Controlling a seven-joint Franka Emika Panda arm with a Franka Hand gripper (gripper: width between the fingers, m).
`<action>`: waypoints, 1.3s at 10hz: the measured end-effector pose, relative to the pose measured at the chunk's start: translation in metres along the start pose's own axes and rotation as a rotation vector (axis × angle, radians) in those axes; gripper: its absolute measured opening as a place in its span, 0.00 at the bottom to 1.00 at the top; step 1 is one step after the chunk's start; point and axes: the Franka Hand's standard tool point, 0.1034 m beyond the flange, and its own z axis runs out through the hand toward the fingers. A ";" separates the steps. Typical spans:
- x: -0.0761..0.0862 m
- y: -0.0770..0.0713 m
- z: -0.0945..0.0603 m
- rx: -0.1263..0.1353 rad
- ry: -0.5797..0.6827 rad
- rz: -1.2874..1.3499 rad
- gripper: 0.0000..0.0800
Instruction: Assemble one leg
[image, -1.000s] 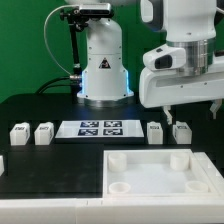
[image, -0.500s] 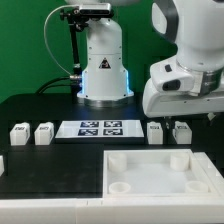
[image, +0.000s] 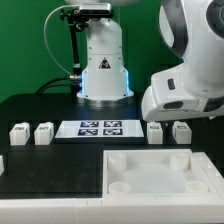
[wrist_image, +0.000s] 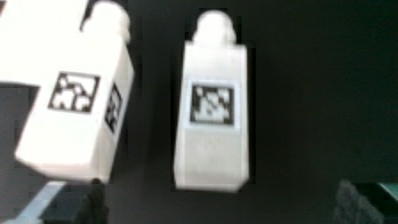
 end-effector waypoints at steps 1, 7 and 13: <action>-0.001 -0.001 0.003 -0.003 -0.006 0.025 0.81; -0.001 -0.011 0.050 -0.032 -0.039 0.063 0.81; -0.001 -0.011 0.050 -0.032 -0.039 0.063 0.36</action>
Offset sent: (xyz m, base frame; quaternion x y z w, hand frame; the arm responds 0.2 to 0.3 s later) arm -0.0305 0.0099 -0.0213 -0.0003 -0.0137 0.0533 0.9985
